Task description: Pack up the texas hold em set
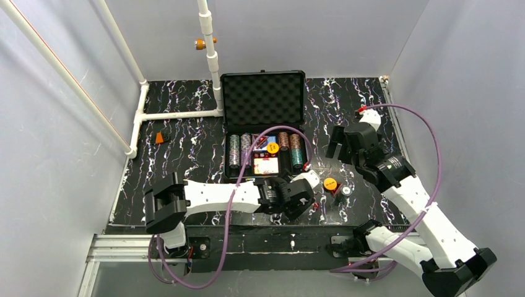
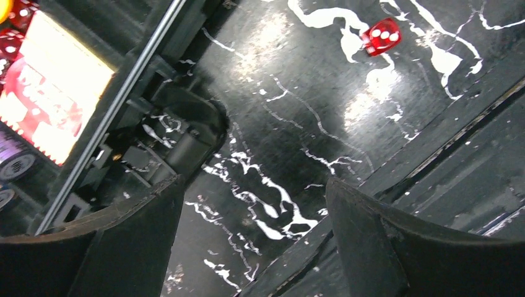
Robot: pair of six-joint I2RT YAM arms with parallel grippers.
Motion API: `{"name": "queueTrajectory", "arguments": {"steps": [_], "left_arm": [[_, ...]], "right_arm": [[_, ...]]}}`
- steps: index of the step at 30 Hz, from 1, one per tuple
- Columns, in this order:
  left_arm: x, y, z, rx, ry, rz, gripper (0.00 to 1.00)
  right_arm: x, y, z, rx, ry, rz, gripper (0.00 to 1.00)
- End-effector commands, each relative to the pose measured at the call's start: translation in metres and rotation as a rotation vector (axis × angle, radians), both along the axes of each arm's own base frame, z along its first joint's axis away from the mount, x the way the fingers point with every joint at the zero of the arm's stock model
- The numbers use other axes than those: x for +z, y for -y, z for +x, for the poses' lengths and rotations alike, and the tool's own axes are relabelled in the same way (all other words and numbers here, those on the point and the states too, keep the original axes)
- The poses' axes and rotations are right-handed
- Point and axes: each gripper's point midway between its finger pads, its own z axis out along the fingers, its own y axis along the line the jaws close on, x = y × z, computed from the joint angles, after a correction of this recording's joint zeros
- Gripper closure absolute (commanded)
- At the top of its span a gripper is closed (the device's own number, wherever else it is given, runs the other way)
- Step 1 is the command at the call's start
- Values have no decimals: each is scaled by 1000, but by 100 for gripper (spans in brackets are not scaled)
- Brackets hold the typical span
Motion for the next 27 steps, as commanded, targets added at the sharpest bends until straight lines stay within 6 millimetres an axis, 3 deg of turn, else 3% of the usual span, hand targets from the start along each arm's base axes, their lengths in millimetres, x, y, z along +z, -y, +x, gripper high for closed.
{"name": "queueTrajectory", "arguments": {"steps": [1,8,27], "left_arm": [[7,22,-5,31,22,-33,18],[-11,43,-20,3,30,24,19],[-35,79,-31,-34,-17,59,25]], "right_arm": [[40,14,2,-65,115,23,2],[72,16,2,-79,207,72,2],[72,14,3,-70,210,80,2]]}}
